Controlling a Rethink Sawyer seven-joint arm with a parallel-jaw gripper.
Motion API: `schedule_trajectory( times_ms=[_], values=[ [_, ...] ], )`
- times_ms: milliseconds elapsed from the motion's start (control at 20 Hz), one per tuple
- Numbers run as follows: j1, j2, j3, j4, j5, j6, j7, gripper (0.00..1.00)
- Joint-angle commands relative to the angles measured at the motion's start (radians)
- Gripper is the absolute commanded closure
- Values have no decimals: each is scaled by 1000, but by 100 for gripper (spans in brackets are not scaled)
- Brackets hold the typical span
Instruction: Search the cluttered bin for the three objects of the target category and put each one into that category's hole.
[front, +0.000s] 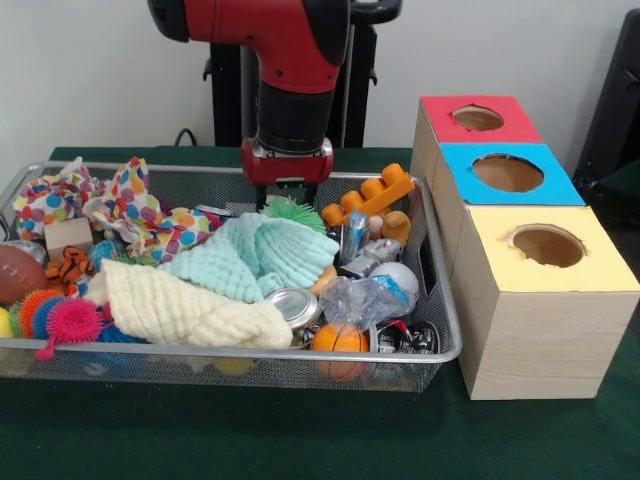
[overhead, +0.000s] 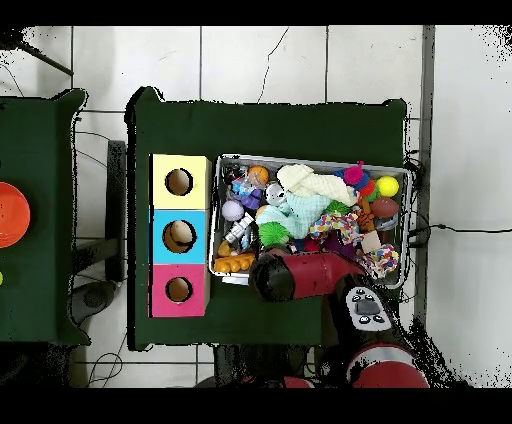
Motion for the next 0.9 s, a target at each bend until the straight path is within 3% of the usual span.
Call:
schedule_trajectory(
  times_ms=[50, 300, 450, 700, 900],
  values=[
    [27, 205, 4, 81, 48, -132, 256, 0],
    [35, 186, 13, 65, 46, -125, 191, 0],
    [51, 158, 38, 41, 46, -66, 145, 0],
    [100, 150, 53, 1, 82, -6, 145, 0],
    [99, 171, 71, -32, 105, 27, 130, 0]
  ],
)
